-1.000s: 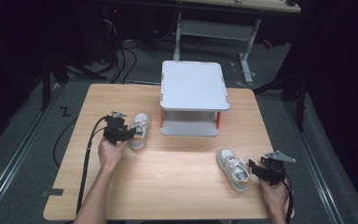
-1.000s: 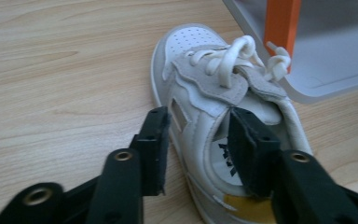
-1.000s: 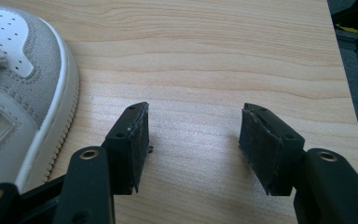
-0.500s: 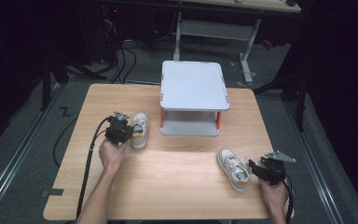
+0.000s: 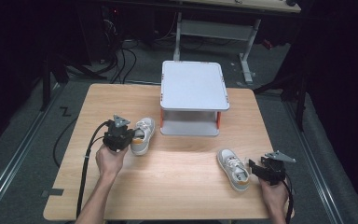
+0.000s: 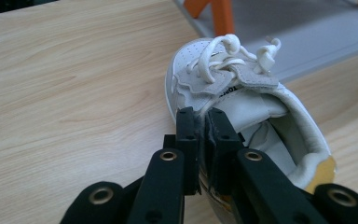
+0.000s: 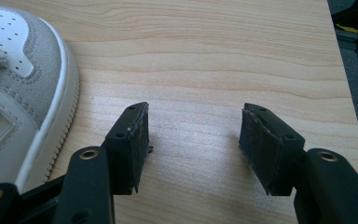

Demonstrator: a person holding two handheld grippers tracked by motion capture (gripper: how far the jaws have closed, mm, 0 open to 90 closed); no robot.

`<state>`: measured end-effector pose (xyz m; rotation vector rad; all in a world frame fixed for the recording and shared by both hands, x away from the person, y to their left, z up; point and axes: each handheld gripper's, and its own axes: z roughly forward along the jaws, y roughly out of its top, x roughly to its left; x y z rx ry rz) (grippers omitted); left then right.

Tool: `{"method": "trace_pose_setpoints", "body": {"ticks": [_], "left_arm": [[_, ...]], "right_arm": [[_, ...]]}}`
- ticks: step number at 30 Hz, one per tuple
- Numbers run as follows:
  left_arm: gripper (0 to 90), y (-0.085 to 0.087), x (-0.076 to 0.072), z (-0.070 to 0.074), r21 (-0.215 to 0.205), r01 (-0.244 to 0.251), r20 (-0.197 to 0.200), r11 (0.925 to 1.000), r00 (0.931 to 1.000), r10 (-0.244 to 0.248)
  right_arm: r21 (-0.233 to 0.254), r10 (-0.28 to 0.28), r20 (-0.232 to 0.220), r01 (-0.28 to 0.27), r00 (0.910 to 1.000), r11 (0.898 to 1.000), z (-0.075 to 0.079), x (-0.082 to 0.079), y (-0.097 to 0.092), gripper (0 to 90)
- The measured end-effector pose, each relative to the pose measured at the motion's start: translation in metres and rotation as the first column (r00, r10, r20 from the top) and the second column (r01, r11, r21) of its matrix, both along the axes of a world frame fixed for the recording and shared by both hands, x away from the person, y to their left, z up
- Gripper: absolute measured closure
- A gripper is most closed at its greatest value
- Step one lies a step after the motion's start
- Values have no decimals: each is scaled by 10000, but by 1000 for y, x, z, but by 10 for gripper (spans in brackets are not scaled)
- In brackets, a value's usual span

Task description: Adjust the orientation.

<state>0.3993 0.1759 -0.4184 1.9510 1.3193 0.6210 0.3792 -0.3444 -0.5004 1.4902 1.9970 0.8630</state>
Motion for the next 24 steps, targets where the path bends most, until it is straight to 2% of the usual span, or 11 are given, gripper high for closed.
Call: {"method": "trace_pose_setpoints", "body": {"ticks": [8,11,13,15,17,24], "left_arm": [[849,-33,-17,6,99,756,13,9971,9971,-756],[849,-41,-19,5,36,890,-32,9960,9960,-890],[849,-53,-20,2,54,1045,-178,9945,9944,-1044],[849,-56,-20,1,86,1073,-237,9942,9940,-1071],[849,-69,-21,-4,136,1215,-403,9925,9919,-1208],[847,-87,-20,-8,19,1288,-465,9917,9906,-1285]], "right_arm": [[-12,8,6,-8,10000,10000,0,0,0,423],[-9,-3,-3,3,10000,10000,0,0,0,423],[2,-4,-15,4,10000,10000,0,0,0,421],[4,-4,-15,4,10000,10000,0,0,0,421],[3,0,-15,0,10000,10000,0,0,0,421],[9,4,-18,-4,10000,10000,0,0,0,420]]}}
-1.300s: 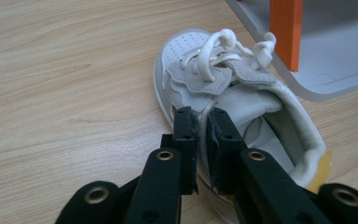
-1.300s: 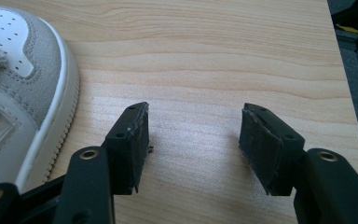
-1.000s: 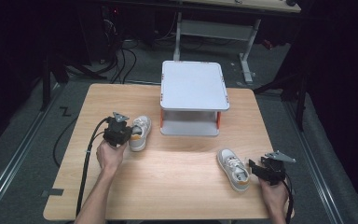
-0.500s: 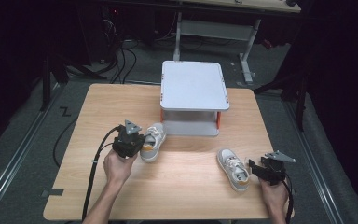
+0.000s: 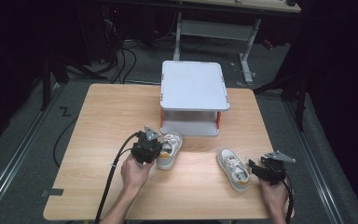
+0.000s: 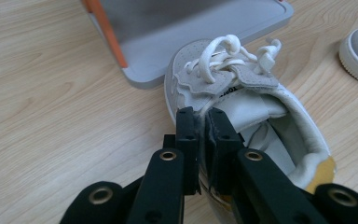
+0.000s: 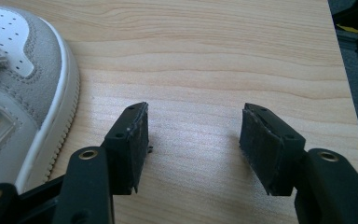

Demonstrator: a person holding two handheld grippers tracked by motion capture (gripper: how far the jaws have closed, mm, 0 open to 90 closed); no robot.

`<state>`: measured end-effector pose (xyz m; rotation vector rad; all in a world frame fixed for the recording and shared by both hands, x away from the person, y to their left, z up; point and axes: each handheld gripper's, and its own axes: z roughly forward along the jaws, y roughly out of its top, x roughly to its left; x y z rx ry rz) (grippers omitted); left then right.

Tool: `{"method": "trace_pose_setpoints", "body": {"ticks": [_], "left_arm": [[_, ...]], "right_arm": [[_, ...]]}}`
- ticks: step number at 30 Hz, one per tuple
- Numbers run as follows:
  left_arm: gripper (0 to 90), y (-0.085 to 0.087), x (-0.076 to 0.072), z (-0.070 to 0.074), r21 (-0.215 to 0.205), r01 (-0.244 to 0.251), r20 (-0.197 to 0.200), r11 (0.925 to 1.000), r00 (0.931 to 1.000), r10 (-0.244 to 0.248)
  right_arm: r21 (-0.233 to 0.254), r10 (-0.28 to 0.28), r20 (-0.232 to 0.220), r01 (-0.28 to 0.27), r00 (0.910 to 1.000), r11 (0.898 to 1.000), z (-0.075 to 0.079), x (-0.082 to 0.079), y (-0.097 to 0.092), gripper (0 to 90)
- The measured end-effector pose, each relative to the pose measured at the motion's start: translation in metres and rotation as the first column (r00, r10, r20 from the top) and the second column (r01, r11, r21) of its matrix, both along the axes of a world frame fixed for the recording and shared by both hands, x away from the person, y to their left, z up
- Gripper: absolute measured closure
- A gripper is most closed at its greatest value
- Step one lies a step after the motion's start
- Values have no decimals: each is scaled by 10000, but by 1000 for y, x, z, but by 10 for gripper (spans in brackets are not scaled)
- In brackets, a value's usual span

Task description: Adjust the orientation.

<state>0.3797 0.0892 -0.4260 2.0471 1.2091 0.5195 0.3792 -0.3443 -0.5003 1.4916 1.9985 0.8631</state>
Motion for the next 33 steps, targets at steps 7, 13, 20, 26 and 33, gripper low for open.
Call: {"method": "trace_pose_setpoints", "body": {"ticks": [7,13,20,26,33], "left_arm": [[846,-25,1,-7,375,116,-51,9992,9999,-114],[839,-39,-2,-15,815,149,-55,9966,9999,-145],[796,-42,-1,-16,106,776,-762,9969,9942,-766],[729,-37,-1,-19,-482,970,-936,9941,9905,-1011],[486,-32,-1,-17,-1307,1027,-891,9861,9894,-1149]], "right_arm": [[-4,19,7,-19,10000,10000,0,0,0,418],[-3,14,-4,-14,10000,10000,0,0,0,416],[-14,19,1,-19,10000,10000,0,0,0,414],[-16,27,10,-27,10000,10000,0,0,0,414],[0,-2,-7,2,10000,10000,0,0,0,414]]}}
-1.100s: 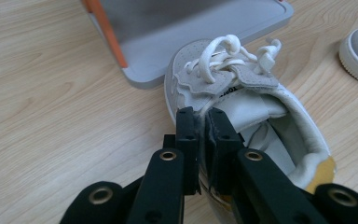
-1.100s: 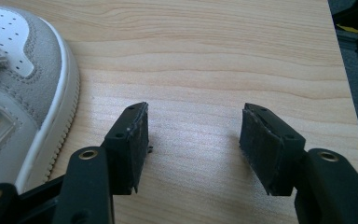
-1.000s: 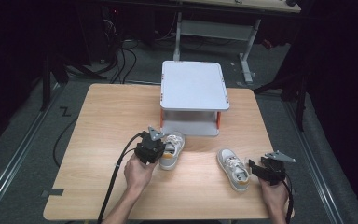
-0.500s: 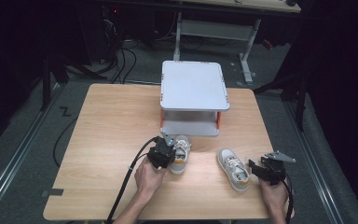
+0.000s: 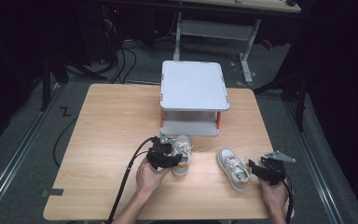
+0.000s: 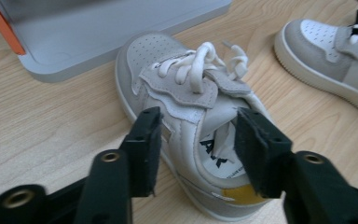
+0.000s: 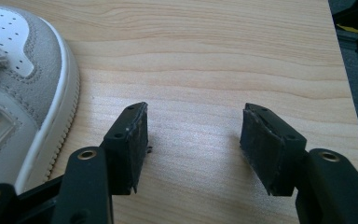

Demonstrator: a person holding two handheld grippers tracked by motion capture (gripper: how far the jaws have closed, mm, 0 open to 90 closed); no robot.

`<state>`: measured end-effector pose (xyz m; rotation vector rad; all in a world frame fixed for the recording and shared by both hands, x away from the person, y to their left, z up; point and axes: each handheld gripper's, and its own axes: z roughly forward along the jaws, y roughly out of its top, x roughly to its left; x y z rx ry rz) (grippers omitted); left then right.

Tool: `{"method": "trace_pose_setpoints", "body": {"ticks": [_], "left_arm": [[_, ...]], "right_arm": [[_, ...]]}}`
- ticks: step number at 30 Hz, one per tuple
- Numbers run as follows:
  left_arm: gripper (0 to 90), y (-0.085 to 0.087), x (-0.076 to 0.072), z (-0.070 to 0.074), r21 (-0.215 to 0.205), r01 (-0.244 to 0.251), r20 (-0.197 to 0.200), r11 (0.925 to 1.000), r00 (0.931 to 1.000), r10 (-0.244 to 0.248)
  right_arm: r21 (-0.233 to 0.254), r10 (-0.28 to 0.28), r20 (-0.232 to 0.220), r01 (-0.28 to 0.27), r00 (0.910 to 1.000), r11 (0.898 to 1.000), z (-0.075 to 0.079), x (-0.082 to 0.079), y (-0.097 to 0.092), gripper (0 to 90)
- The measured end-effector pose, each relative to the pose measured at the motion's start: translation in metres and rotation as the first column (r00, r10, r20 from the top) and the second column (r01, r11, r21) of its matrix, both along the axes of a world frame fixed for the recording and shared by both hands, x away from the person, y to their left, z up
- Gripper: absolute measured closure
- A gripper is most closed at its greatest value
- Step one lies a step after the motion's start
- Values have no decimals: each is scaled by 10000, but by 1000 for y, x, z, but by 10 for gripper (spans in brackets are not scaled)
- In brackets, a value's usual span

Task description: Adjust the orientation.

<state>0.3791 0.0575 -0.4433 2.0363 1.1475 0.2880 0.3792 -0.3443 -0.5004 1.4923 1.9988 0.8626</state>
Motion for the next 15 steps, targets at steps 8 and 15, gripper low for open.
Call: {"method": "trace_pose_setpoints", "body": {"ticks": [8,15], "left_arm": [[413,16,-3,8,-491,-79,641,9988,9979,110],[397,42,-3,9,-672,-624,945,9958,9932,686]], "right_arm": [[-5,5,2,-5,10000,10000,0,0,0,413],[-10,8,5,-8,10000,10000,0,0,0,416]]}}
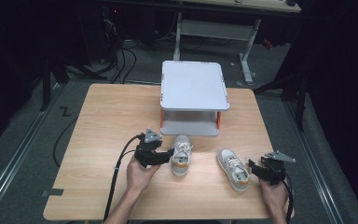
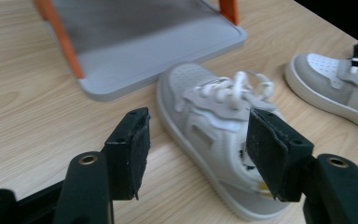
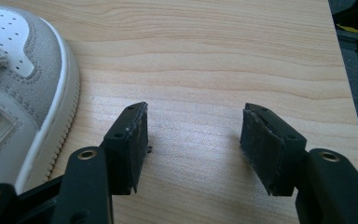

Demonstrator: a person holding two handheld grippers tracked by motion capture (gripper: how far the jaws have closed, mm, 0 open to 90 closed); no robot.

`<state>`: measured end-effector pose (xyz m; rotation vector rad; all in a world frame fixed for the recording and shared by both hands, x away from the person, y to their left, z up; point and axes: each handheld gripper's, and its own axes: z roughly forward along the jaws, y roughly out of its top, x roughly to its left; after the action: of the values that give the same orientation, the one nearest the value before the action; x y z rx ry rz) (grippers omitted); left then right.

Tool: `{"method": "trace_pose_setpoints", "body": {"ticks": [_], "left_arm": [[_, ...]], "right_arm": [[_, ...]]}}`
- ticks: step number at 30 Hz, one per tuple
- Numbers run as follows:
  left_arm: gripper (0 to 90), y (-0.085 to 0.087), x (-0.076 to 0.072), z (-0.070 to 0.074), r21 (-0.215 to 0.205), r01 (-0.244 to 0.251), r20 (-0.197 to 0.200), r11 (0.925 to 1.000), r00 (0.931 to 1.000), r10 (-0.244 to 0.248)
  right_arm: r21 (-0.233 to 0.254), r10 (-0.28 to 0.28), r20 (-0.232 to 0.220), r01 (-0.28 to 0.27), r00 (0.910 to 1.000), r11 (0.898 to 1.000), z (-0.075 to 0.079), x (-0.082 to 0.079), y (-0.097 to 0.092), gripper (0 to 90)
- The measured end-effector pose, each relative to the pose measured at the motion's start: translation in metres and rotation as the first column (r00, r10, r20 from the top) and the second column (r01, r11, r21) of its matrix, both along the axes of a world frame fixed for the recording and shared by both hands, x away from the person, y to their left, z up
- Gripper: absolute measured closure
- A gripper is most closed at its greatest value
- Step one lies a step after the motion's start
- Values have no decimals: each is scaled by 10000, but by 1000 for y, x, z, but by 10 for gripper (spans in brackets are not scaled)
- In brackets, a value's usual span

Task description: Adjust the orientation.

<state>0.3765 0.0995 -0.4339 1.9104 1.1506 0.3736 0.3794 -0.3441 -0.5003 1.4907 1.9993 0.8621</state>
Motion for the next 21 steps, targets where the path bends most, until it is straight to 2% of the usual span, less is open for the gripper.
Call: {"method": "trace_pose_setpoints", "body": {"ticks": [1,5,6,7,8,11,21], "left_arm": [[394,0,0,0,0,0,0,10000,10000,0],[386,22,0,-6,32,-660,15,9978,9978,660],[385,22,0,-6,32,-660,15,9978,9978,660],[385,31,1,-9,9,-921,7,9957,9957,921],[385,31,1,-9,9,-921,7,9957,9957,921],[386,47,1,-17,8,-1298,-43,9915,9915,1298],[391,68,3,-36,252,-1957,-9,9803,9806,1958]], "right_arm": [[0,0,0,0,10000,10000,0,0,0,416],[-4,-35,25,35,10000,10000,0,0,1,423],[-4,-35,25,35,10000,10000,0,0,1,423],[-3,-36,25,36,10000,10000,0,0,1,424],[-4,-36,29,36,10000,10000,0,0,1,424],[-4,-34,23,34,10000,10000,0,0,1,424],[-41,-42,67,42,10000,10000,0,0,1,464]]}}
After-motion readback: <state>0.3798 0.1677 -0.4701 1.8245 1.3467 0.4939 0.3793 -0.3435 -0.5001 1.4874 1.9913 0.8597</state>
